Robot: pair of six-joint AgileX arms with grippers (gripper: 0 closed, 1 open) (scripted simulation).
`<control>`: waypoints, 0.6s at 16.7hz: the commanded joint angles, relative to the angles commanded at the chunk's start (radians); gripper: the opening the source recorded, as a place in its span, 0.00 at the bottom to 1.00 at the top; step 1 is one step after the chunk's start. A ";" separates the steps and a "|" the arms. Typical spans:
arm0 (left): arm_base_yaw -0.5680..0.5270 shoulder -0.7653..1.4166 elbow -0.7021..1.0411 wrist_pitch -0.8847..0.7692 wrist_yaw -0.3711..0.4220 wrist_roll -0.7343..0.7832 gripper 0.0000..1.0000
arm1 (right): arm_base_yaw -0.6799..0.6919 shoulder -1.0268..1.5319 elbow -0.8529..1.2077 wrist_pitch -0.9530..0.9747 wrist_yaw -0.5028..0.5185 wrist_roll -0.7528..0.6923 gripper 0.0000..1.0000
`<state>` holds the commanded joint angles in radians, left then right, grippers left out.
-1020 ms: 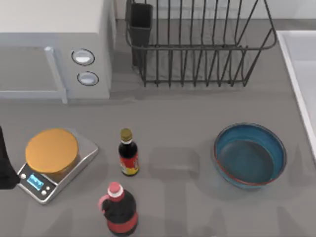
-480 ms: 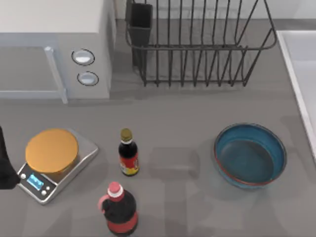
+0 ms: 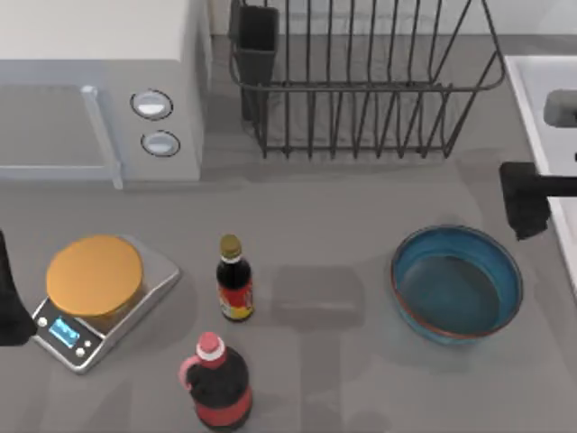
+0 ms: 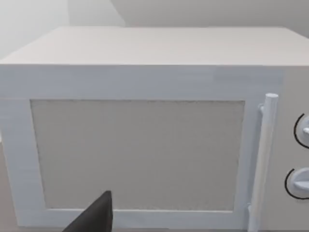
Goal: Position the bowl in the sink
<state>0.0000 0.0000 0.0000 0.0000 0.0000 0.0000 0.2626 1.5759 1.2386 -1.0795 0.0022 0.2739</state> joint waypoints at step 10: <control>0.000 0.000 0.000 0.000 0.000 0.000 1.00 | 0.029 0.190 0.165 -0.127 -0.002 0.035 1.00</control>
<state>0.0000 0.0000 0.0000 0.0000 0.0000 0.0000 0.2912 1.7659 1.4038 -1.2062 0.0004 0.3086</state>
